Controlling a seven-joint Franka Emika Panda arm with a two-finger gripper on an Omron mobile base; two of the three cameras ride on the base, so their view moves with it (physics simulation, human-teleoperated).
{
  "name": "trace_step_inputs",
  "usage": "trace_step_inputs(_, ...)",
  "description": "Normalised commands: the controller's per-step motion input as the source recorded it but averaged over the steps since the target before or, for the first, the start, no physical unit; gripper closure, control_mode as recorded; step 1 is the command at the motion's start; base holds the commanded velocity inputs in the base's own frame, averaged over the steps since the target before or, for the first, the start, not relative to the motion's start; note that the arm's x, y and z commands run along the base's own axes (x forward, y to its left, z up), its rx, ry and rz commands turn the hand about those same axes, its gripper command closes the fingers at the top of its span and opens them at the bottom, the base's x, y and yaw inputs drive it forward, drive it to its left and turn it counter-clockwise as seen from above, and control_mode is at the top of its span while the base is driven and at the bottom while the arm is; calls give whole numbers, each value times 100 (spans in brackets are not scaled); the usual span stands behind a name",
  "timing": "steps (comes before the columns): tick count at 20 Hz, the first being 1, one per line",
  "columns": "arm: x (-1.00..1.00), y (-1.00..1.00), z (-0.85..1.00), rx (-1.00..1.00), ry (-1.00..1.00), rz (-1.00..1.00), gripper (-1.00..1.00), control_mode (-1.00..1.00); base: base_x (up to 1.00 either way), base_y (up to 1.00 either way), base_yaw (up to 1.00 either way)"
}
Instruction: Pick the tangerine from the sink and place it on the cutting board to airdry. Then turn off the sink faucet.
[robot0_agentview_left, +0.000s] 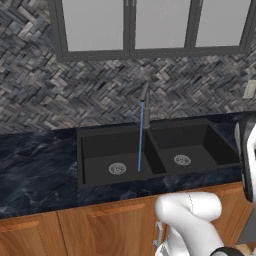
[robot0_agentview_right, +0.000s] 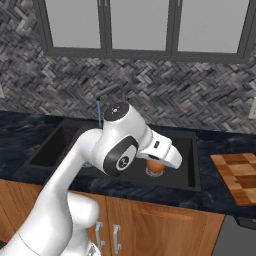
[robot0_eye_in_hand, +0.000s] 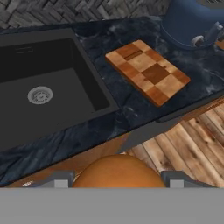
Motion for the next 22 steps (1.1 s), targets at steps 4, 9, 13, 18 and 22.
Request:
trace_step_inputs(4,0,-66,2,0,0,0,100,-100,0,0,0)
trace_step_inputs(9,6,-58,0,0,-1,0,100,-100,0,0,0)
trace_step_inputs(13,14,-56,-2,0,0,0,100,-100,0,0,0)
trace_step_inputs(18,24,-56,-1,0,0,0,100,-100,0,0,0)
trace_step_inputs(22,24,-50,-10,0,0,0,100,-100,0,0,0)
